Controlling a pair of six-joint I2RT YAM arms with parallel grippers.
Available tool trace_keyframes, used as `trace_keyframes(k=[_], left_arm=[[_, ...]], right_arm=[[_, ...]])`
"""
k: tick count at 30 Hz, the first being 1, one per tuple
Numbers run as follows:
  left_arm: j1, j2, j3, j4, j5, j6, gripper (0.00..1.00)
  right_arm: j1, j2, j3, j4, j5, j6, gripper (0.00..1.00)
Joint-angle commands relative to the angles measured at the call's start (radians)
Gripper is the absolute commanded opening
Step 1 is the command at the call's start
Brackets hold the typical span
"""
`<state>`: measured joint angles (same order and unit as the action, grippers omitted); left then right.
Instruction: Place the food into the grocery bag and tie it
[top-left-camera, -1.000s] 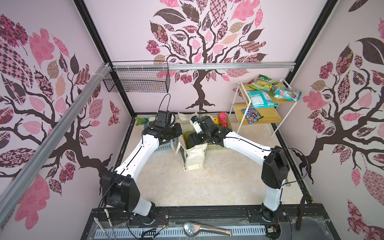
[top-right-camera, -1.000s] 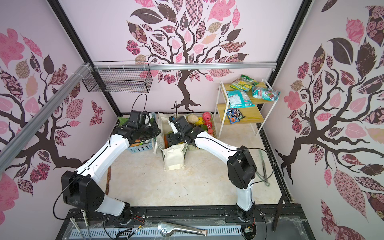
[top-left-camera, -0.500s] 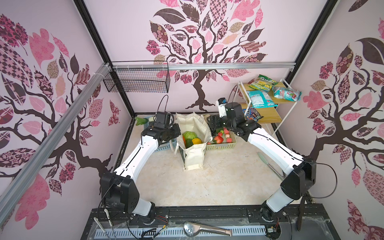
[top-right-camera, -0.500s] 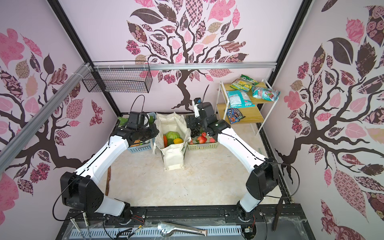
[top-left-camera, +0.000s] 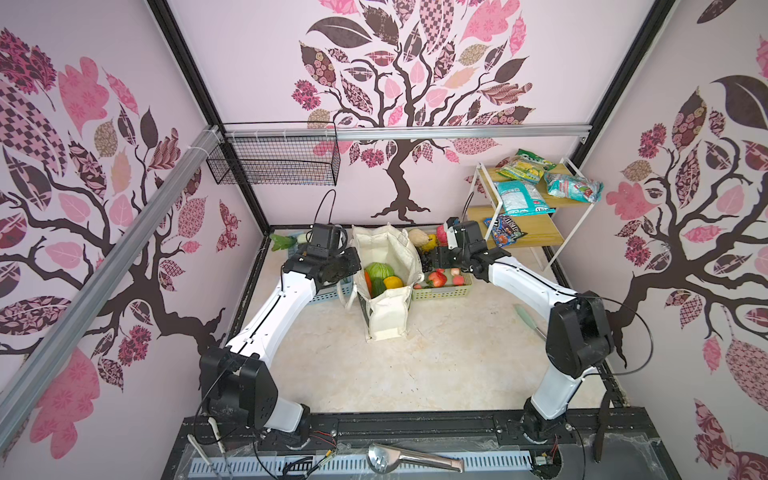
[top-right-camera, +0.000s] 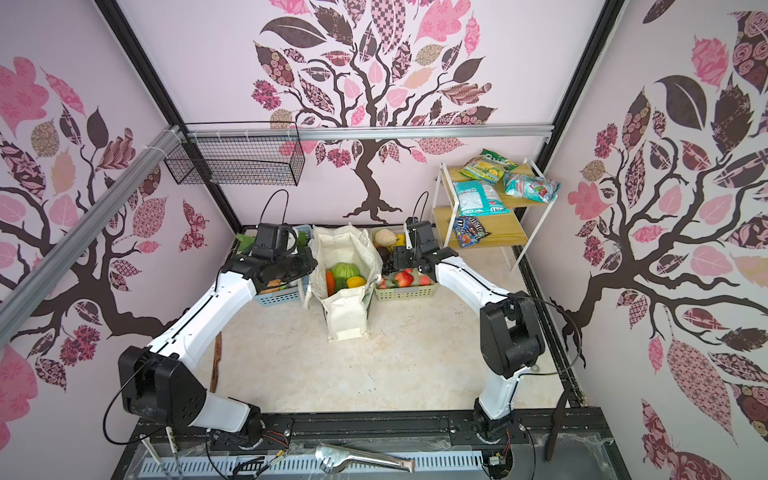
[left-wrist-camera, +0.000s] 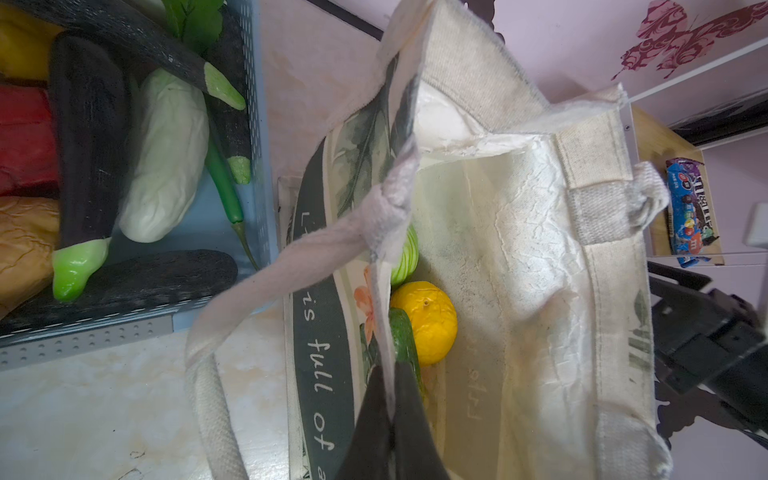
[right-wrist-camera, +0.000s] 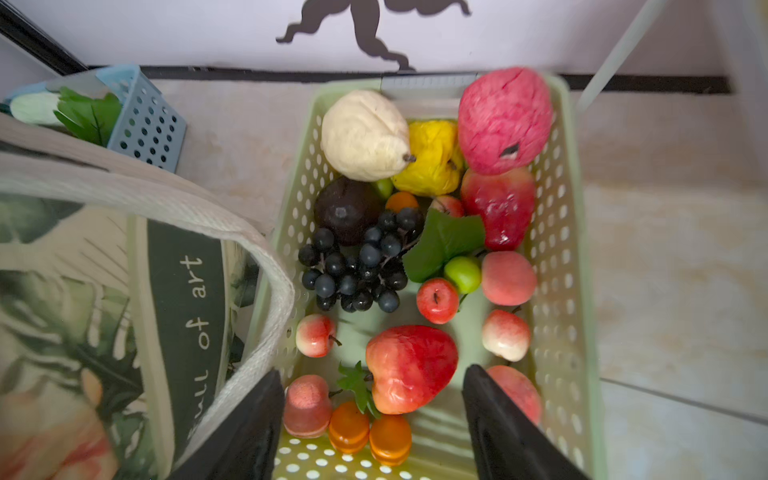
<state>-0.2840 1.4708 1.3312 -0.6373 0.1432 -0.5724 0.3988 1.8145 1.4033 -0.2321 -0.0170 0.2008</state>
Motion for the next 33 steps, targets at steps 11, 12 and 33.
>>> trace_keyframes(k=[11,12,33], left_arm=[[0.000,-0.012,-0.004,0.006,0.014,0.005,0.00],[-0.001,-0.010,-0.003,0.007,0.023,0.006,0.00],[-0.005,-0.047,-0.017,0.008,0.021,0.018,0.00]], right_arm=[[-0.020,0.257,0.184,-0.016,-0.065,-0.014,0.62],[-0.020,0.270,0.198,-0.022,-0.070,-0.016,0.62],[-0.021,0.435,0.326,-0.090,-0.126,-0.016,0.68]])
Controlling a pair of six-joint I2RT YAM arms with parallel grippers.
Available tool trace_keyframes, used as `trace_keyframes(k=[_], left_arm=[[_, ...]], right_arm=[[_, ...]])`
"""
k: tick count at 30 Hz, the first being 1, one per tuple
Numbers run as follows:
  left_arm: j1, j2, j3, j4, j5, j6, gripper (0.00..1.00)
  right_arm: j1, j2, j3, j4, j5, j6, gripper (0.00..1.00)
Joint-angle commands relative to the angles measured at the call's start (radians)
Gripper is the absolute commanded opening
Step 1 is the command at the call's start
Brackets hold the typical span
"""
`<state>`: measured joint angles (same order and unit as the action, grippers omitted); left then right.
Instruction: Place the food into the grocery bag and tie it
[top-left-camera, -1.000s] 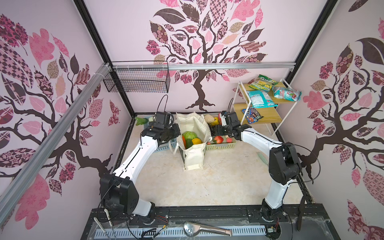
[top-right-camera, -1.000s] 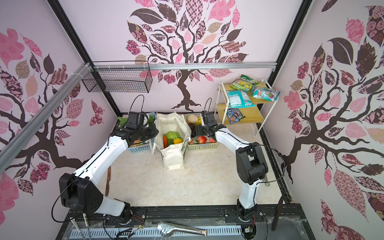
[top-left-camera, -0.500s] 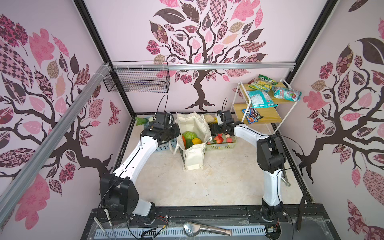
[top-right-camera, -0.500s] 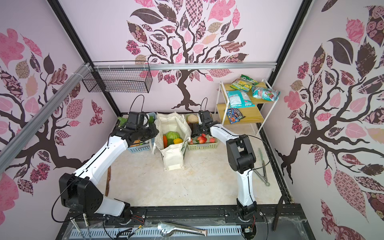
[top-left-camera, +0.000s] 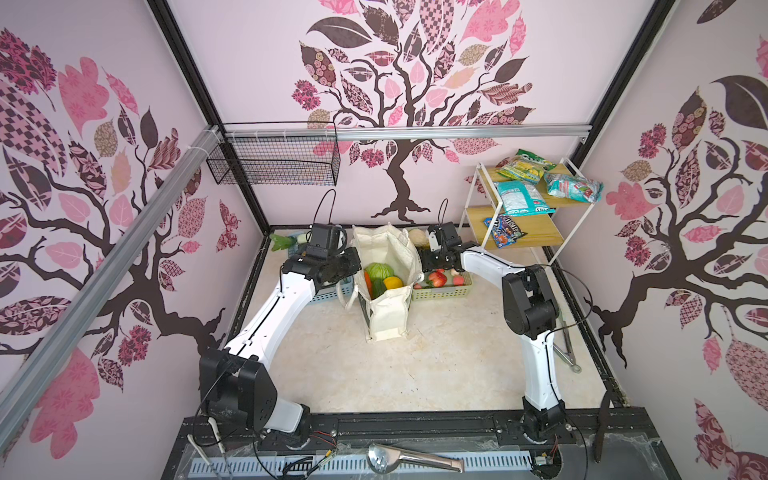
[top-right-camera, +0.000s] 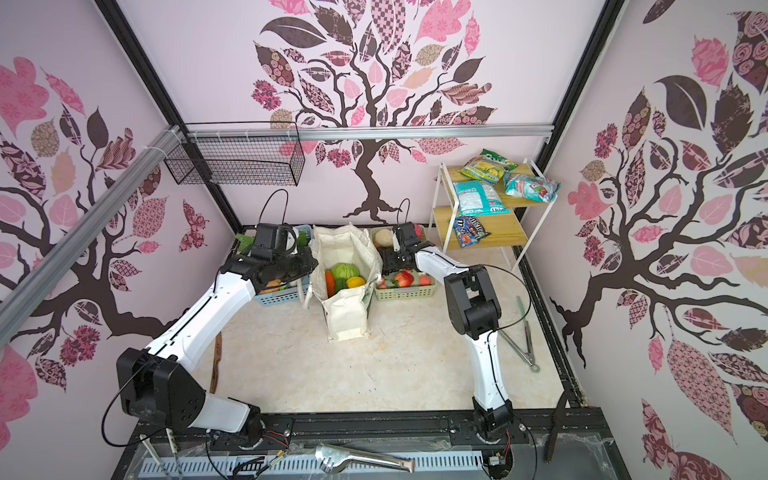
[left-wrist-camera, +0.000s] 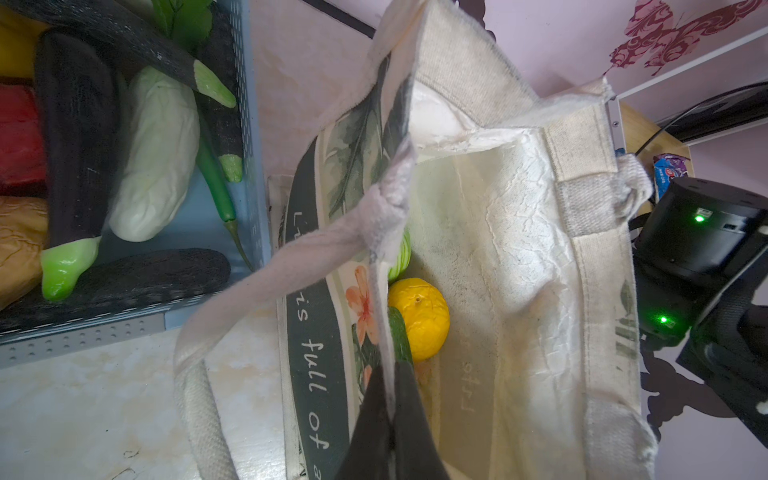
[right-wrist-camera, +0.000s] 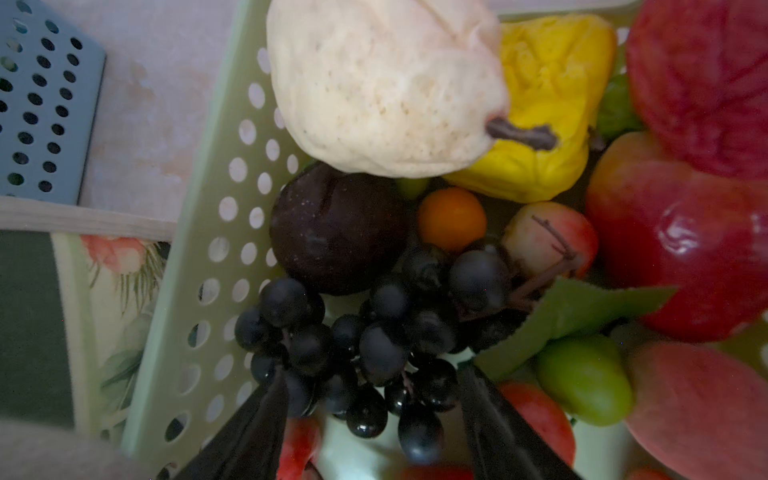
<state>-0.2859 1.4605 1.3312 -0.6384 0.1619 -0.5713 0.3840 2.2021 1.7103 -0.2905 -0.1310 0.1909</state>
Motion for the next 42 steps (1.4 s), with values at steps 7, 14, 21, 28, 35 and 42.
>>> trace_keyframes(k=[7,14,21,28,35,42], left_arm=[[-0.016,-0.037,-0.015,-0.005,-0.007,0.030,0.00],[-0.041,-0.032,-0.019,0.000,-0.016,0.043,0.00],[-0.052,-0.022,-0.038,0.024,-0.024,0.034,0.00],[-0.052,-0.024,-0.019,0.025,-0.020,0.028,0.00],[-0.053,-0.035,-0.013,0.022,-0.023,0.022,0.00],[-0.055,-0.026,-0.010,0.014,-0.035,0.019,0.00]], right_arm=[[-0.009,0.084,0.017,-0.036,-0.002,-0.003,0.80],[-0.008,0.107,0.005,-0.018,-0.022,0.011,0.81],[-0.029,0.044,-0.079,0.075,-0.071,0.039,0.54],[-0.044,-0.067,-0.139,0.111,-0.064,0.052,0.46],[-0.066,-0.138,-0.155,0.106,-0.050,0.041,0.43],[-0.067,-0.114,-0.109,0.077,-0.099,0.003,0.60]])
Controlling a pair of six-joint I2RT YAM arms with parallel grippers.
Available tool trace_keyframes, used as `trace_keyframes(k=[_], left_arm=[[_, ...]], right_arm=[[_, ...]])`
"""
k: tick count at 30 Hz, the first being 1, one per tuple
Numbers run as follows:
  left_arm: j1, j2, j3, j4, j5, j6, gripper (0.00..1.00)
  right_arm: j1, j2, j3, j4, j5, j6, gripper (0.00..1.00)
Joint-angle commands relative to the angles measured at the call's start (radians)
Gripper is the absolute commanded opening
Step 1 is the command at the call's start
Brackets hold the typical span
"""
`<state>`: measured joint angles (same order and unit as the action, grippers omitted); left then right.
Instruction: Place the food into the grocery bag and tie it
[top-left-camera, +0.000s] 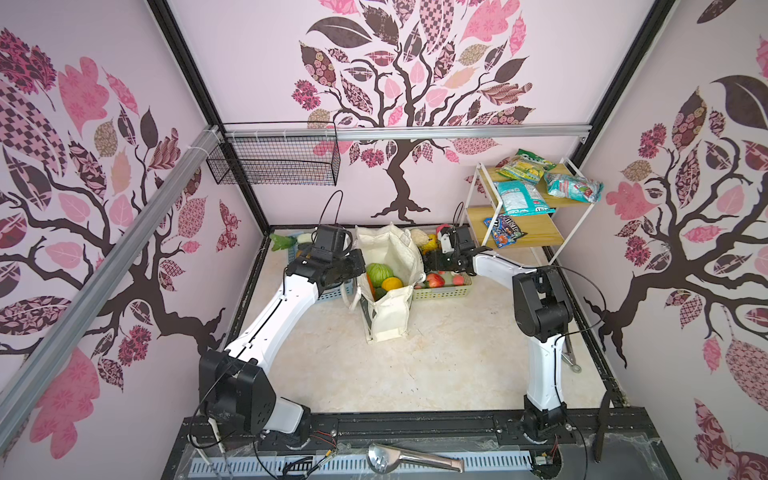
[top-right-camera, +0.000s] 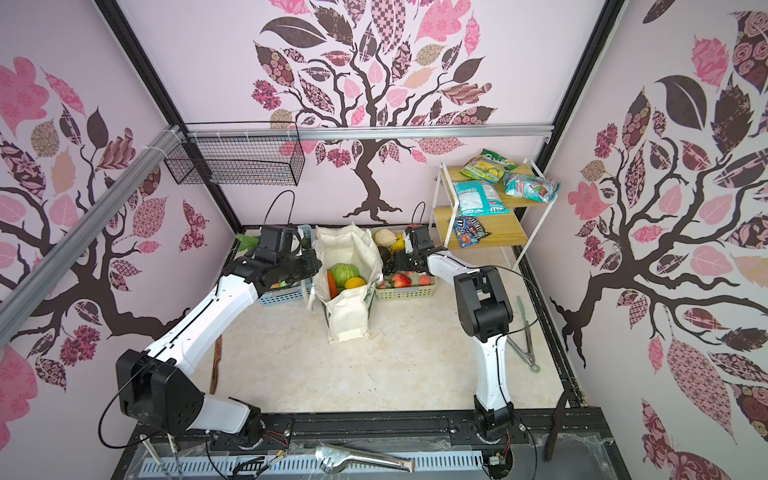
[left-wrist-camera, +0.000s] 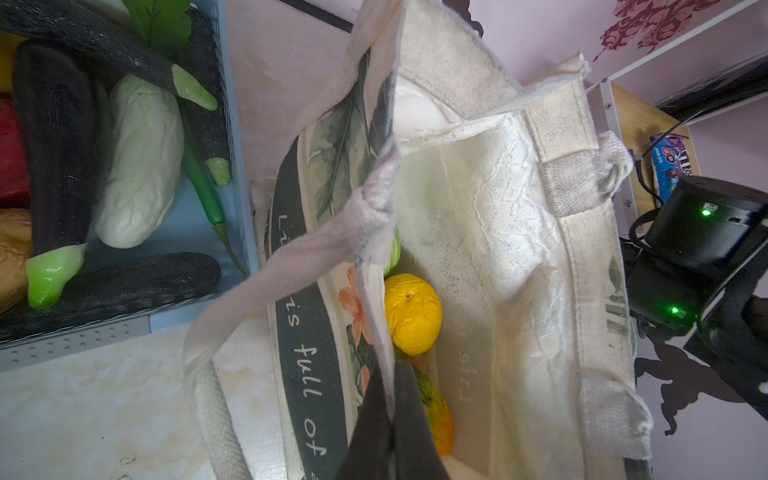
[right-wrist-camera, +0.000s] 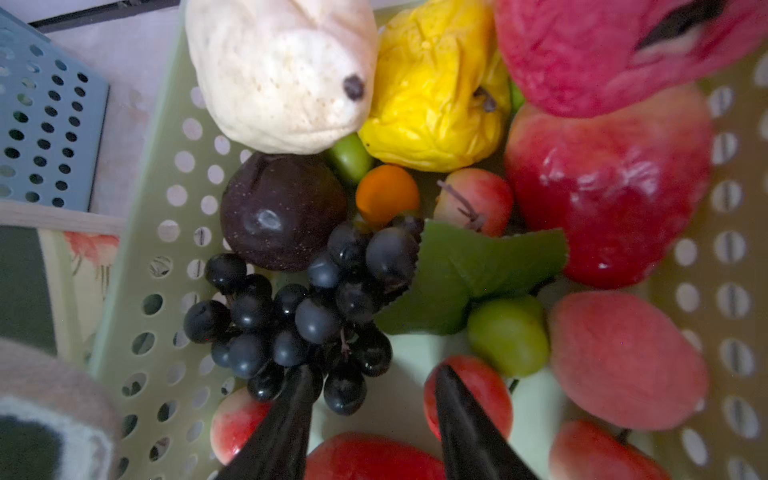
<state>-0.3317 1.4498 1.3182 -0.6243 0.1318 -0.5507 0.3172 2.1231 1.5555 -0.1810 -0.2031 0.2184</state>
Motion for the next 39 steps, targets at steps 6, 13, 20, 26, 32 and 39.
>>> trace_keyframes(k=[6,13,20,26,32,39], left_arm=[[-0.015,0.009,0.019,-0.007,-0.006,0.002,0.00],[-0.016,0.015,0.023,-0.008,-0.007,0.007,0.00],[-0.017,0.010,0.021,-0.014,-0.016,0.014,0.00],[-0.016,0.002,0.018,-0.013,-0.017,0.016,0.00],[-0.016,0.002,0.019,-0.013,-0.015,0.015,0.00],[-0.016,-0.020,0.007,0.003,-0.014,0.003,0.00]], right_arm=[[0.000,0.039,0.115,-0.042,-0.053,-0.024,0.70],[0.012,0.161,0.246,-0.119,-0.020,-0.029,0.71],[0.019,0.189,0.247,-0.137,0.003,-0.043,0.62],[0.019,0.177,0.226,-0.149,0.021,-0.026,0.54],[0.019,0.162,0.189,-0.067,0.017,0.031,0.38],[0.018,0.049,0.134,-0.004,0.032,0.058,0.30]])
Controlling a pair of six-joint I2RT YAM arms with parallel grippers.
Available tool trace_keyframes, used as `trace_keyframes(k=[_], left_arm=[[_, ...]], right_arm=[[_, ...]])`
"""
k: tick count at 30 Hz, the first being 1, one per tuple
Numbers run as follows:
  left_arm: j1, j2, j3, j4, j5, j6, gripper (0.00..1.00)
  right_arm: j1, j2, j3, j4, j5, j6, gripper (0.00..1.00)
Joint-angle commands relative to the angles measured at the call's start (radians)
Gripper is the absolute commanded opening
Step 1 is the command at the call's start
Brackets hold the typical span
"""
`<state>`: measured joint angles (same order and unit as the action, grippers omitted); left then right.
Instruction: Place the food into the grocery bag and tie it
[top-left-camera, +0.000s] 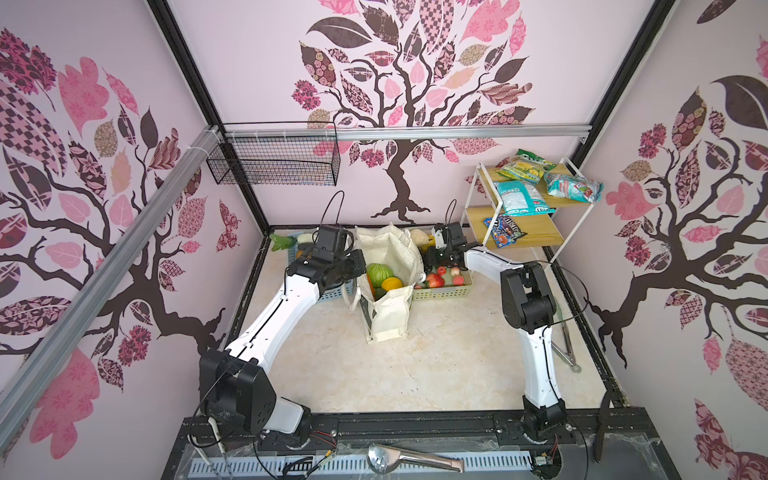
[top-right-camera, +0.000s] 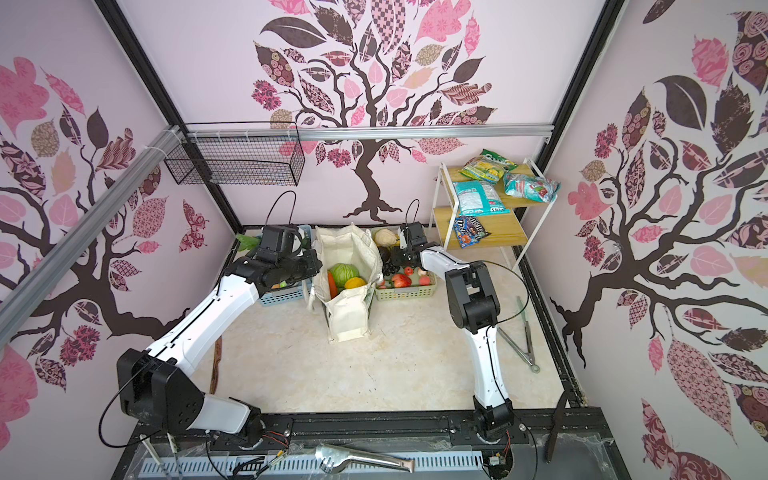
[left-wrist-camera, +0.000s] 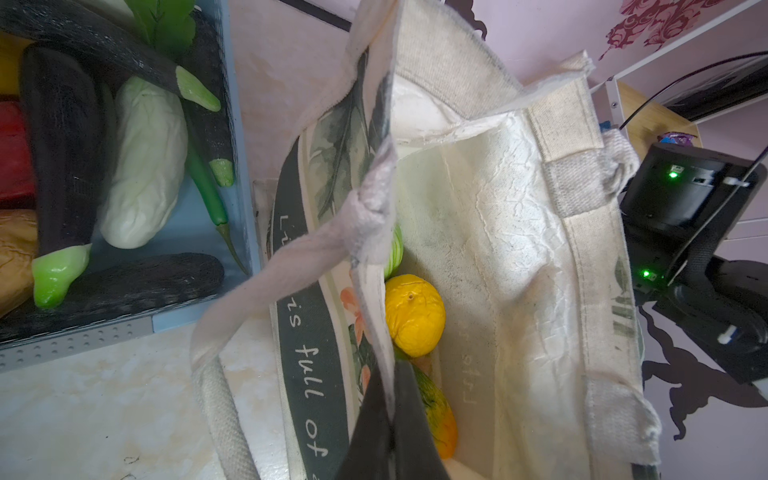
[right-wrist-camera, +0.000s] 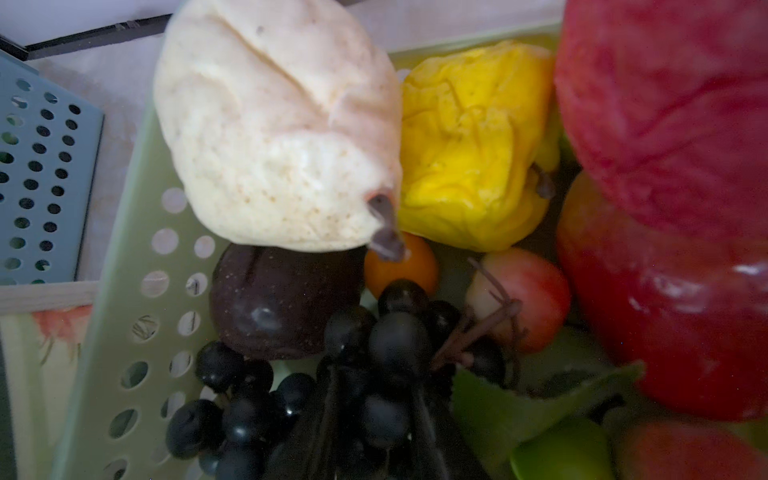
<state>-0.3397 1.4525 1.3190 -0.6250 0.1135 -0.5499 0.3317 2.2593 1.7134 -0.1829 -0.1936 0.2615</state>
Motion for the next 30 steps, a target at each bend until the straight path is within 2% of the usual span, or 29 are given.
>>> trace_keyframes(k=[1,13,20,27,30], left_arm=[[-0.008,-0.024,0.003,0.007,0.003,-0.001,0.00],[-0.009,-0.036,-0.013,0.014,0.017,-0.005,0.00],[-0.008,-0.037,-0.009,0.009,0.020,0.003,0.00],[-0.008,-0.019,0.001,0.011,0.029,0.006,0.00],[-0.008,-0.015,0.001,0.011,0.029,0.007,0.00]], right_arm=[[0.002,-0.109,-0.040,0.006,0.030,0.013,0.30],[-0.010,-0.242,-0.114,0.035,0.046,0.028,0.29],[0.004,-0.166,-0.069,0.000,0.011,0.038,0.48],[0.006,-0.081,-0.012,-0.054,0.022,0.052,0.60],[0.006,-0.053,0.001,-0.069,0.036,0.062,0.62]])
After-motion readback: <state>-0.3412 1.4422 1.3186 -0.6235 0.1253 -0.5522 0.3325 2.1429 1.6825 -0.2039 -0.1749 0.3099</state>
